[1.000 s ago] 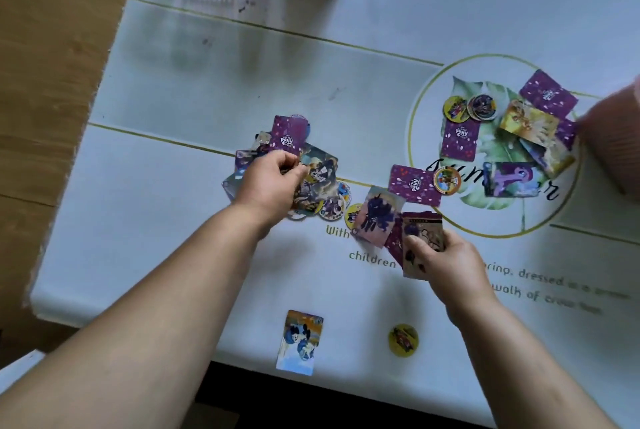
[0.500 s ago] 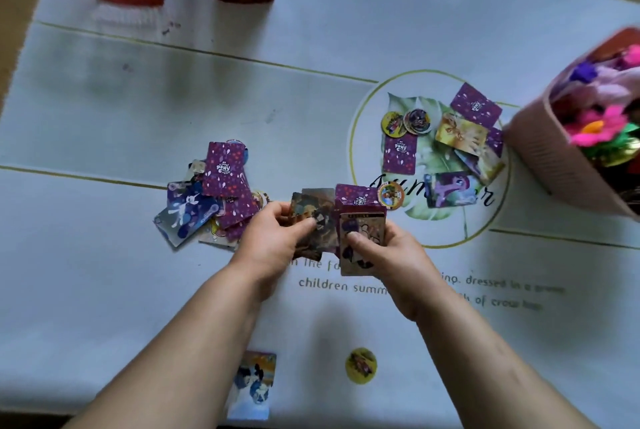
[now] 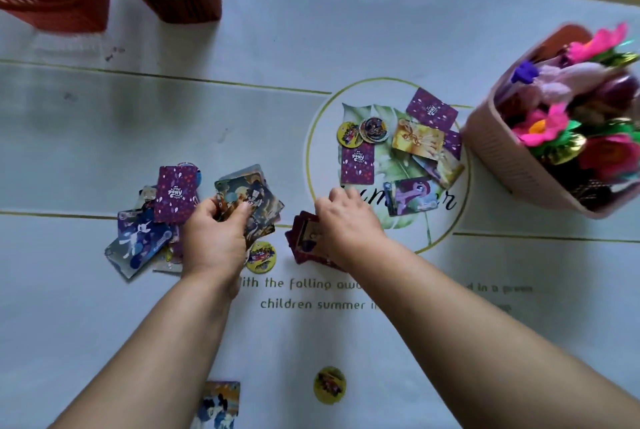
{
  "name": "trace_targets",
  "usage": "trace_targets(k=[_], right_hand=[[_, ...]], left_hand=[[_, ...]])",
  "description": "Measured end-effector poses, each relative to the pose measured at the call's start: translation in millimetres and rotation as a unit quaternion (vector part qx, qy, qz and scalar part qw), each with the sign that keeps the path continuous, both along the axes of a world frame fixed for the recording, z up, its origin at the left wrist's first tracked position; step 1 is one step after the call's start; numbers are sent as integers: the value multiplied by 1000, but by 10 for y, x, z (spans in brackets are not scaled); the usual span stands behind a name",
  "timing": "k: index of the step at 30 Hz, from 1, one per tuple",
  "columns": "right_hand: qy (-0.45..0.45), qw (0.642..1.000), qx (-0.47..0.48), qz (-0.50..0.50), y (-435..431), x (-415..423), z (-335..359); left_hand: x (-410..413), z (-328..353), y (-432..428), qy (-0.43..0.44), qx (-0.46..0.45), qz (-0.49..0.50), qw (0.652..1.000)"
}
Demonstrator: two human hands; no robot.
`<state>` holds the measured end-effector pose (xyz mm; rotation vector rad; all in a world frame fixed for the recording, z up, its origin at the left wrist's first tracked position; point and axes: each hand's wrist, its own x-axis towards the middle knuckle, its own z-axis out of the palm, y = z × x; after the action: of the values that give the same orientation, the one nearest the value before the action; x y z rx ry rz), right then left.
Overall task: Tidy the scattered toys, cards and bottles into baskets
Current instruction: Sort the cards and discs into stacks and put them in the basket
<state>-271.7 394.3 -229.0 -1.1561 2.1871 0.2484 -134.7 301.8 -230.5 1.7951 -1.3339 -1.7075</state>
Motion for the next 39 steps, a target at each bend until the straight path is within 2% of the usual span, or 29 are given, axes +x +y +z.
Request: trace_targets(k=[2,3,4,5,7,8,9,12,13,16,18,20,21,25,30,32,36,39], right_hand=[[-33,997,-26,-63,201,-56,44],[-68,987,-51,-136,300,-74,79],[-118,962,-91,-229,387,-87,109],[-185,914,-155,-327,465,-116,143],[-310,790,-248,-467,557,-128,183],[-338,757,-258,-496,600,-121,170],[-337,759,-259,-493,620,-99,169],[-252,846,-215,-419,678,-98,52],[-251,861,-201,-393,695,-151,54],[-246,873,-214,-362,739,-495,113],[-130,916,-212,-315,805,-849,87],[-16,965,-143,-221,834,-1131,12],[9,976,-112,-185,816,-1219,-12],[89,982,-97,-138,590,-1488,-87],[98,987,-6,-124,313,-1811,-136],[70,985,0,-158,344,-1812,-235],[46,964,-45,-259,769,-1273,-365],[30,970,-30,-240,1081,-681,-326]], left_hand=[[-59,-19,36,-27,-21,8,999],[-82,-22,74,-44,-36,1,998],[-111,-20,122,-61,-49,-13,997],[-156,-38,181,-67,-48,-31,996],[-257,-18,344,-31,16,-60,998],[-336,28,461,7,65,-73,995],[-398,69,566,45,113,-86,989],[-554,240,805,126,190,-154,961],[-579,246,838,131,185,-170,959],[-587,162,789,94,139,-140,976],[-593,111,733,79,141,-113,980],[-605,77,699,71,140,-111,981],[-617,63,690,68,131,-116,982],[-726,-5,659,48,64,-150,985],[-906,-19,620,50,36,-165,984],[-930,-32,617,52,36,-154,986],[-834,-44,691,35,43,-141,988],[-697,-48,781,15,54,-134,989]])
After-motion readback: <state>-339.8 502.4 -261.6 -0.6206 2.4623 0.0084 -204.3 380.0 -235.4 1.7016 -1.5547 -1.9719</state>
